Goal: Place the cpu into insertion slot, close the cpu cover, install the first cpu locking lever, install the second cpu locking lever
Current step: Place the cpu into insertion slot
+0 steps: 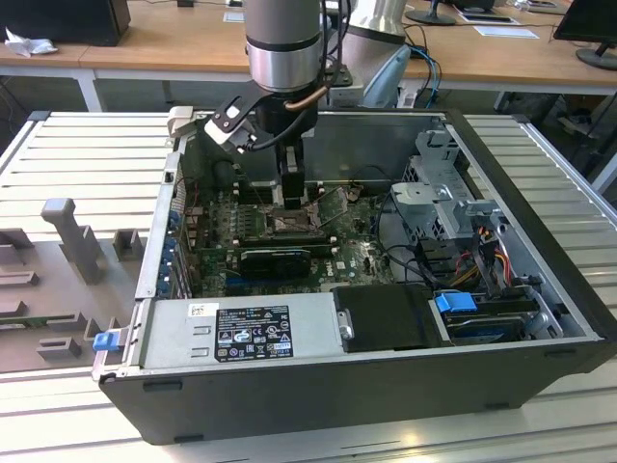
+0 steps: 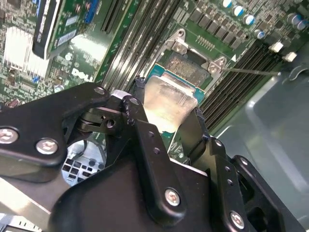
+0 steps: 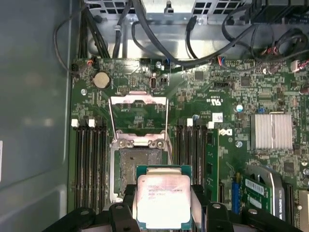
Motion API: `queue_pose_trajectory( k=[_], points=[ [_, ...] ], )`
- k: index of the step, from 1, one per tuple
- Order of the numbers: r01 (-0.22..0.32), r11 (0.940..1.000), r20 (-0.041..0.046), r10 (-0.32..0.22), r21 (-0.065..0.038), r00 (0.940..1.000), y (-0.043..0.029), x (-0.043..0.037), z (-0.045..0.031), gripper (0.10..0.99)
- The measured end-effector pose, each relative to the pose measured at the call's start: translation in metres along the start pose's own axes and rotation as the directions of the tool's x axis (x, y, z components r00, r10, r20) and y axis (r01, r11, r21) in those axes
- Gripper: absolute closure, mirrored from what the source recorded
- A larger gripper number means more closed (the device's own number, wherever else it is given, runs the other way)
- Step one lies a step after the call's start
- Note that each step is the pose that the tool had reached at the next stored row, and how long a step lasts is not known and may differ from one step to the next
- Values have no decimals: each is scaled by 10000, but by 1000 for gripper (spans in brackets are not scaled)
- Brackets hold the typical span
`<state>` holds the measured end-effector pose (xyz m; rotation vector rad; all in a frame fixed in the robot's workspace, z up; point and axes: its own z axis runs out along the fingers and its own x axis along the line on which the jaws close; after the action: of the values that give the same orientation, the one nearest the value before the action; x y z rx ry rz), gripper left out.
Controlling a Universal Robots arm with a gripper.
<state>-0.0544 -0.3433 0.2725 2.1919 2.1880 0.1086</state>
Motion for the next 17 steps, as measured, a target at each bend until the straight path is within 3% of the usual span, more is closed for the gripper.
queue_pose_trajectory(
  k=[6,17],
  points=[
    [-1,10000,-2,1,5,10000,-20,18,75,557],
    [146,9999,-11,-146,16,9999,0,126,365,557]
  ],
)
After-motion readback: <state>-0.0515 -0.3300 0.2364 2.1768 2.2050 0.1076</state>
